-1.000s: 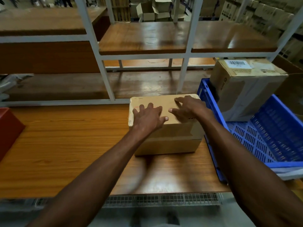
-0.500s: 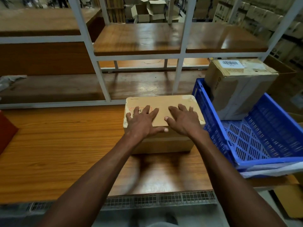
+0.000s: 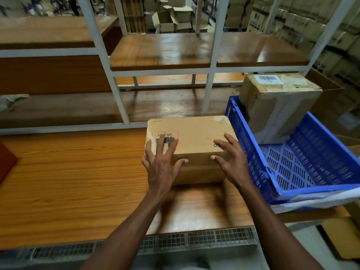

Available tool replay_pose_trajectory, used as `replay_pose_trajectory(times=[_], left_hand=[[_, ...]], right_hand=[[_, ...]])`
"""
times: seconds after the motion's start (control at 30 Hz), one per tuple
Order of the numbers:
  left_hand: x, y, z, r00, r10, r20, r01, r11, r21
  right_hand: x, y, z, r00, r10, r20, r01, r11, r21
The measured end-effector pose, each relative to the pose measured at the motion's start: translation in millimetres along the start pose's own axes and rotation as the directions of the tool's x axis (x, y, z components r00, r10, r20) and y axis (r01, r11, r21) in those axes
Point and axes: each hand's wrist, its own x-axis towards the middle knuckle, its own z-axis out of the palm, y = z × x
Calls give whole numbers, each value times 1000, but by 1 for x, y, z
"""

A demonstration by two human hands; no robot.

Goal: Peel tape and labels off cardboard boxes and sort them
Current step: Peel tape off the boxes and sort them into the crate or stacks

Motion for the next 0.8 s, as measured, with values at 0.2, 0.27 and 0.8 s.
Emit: replay_pose_trajectory(times=[0.2,0.27,0.8], left_hand=[[19,-2,-11,999,10,-40,-13,996,-86],[28,-4,-20,997,7,-73,-17,991,-130],[103,-18,-17,925,98,367,-58,991,-117]], right_hand=[[12,-18,-5,1000,8,-27,-10,996,-93],[20,-27,-9,998,-12,-56,4,990,-140],[116,-37,-4,977,94,193,-28,948,-318]])
